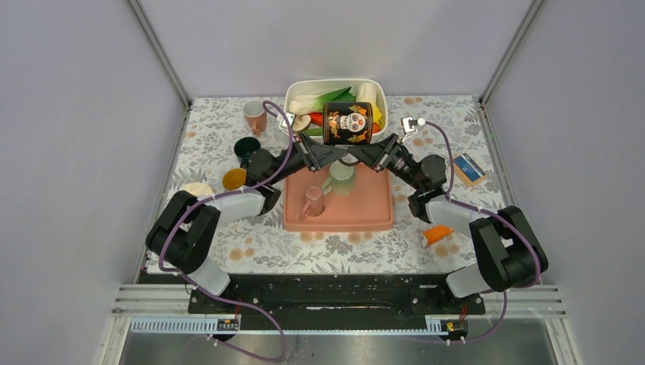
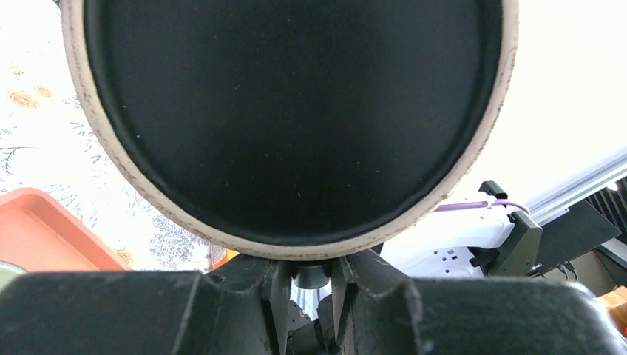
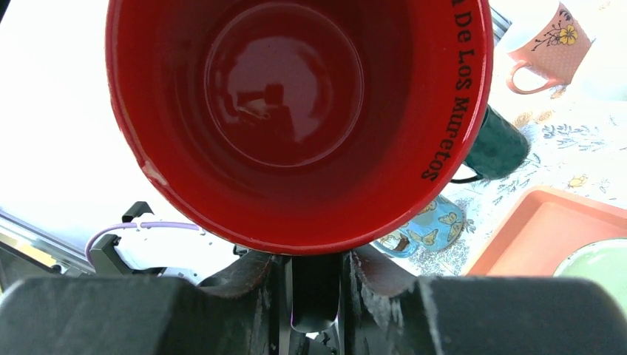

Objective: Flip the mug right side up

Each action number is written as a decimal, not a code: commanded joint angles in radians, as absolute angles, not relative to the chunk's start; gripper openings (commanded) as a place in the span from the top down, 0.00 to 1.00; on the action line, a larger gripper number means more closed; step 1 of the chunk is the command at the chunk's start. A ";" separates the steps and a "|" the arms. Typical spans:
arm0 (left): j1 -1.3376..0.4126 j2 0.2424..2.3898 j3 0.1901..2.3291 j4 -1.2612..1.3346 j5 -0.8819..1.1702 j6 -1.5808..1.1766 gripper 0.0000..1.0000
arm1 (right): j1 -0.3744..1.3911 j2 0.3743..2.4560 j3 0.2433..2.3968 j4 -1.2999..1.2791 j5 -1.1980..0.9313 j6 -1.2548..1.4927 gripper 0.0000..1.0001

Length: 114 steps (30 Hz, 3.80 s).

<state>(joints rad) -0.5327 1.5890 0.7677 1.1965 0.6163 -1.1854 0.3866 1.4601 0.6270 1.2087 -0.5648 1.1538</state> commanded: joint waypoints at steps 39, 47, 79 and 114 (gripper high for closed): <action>-0.520 1.520 0.920 0.937 0.804 -0.902 0.01 | 0.106 1.031 0.752 0.639 -0.403 0.399 1.00; -0.391 1.397 1.210 0.136 0.634 -0.348 0.01 | 0.089 0.986 0.781 0.461 -0.237 0.099 1.00; -0.115 1.052 0.963 -0.505 0.569 0.290 0.01 | 0.042 1.514 1.174 0.321 -0.026 -0.164 1.00; -0.018 1.132 0.936 -0.488 0.747 0.296 0.01 | -0.039 2.009 1.595 0.086 -0.034 -0.226 1.00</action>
<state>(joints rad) -0.0250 1.1324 0.9394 -0.5220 0.7006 0.2810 -0.0257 2.0418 1.4998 -0.0540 -0.0425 -0.2012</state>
